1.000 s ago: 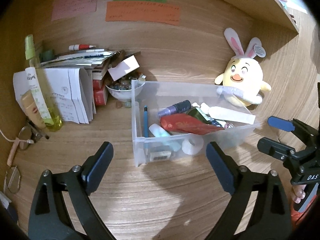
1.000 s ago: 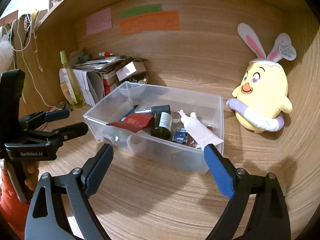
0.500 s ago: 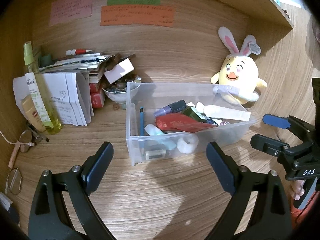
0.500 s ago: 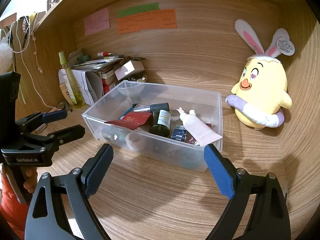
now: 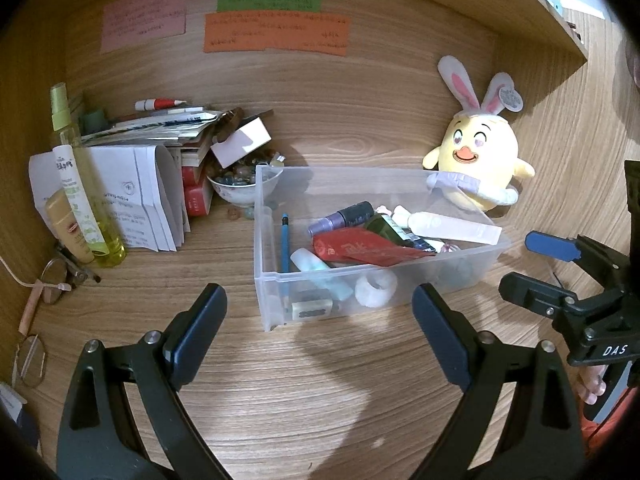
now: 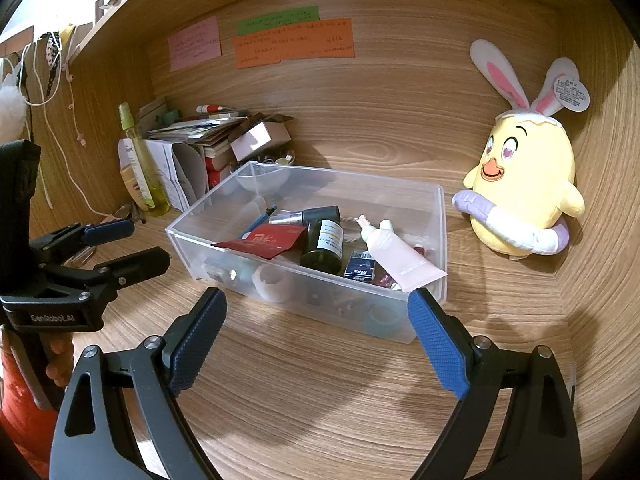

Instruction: Organize objects

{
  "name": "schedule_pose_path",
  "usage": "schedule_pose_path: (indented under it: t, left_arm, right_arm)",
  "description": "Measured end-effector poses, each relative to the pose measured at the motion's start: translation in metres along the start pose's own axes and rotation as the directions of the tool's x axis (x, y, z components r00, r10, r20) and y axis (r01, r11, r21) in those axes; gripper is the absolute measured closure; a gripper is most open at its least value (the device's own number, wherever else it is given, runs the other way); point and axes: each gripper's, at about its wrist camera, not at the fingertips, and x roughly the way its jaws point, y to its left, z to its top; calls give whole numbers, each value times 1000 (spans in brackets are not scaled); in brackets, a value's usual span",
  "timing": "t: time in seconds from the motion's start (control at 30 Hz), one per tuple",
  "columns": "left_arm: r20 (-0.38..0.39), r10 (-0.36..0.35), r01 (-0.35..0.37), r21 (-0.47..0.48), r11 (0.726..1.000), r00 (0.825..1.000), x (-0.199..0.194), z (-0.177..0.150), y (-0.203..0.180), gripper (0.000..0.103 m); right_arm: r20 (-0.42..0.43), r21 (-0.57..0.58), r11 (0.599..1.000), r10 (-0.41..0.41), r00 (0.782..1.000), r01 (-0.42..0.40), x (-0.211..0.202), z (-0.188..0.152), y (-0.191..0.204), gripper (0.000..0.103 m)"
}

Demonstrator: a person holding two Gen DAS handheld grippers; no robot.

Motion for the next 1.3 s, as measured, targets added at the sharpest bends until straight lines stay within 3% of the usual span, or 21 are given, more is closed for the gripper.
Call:
schedule_pose_path:
  t: [0.87,1.0,1.3]
  left_arm:
    - [6,-28,27,30,999,1000,-6,-2,-12,8]
    - [-30,-55,56,4,998,998,-1,-1,-11,8]
    - [-59,-51,48,-44,998,997,8,-2,1,8]
  right_arm:
    - [12,4,1000,5,1000,-5,-4,-1,3,12]
    - [13,2,1000,5,1000,-5,-4,-1,3,12]
    - [3,7,1000,6,1000,-7,-2,-2,3,12]
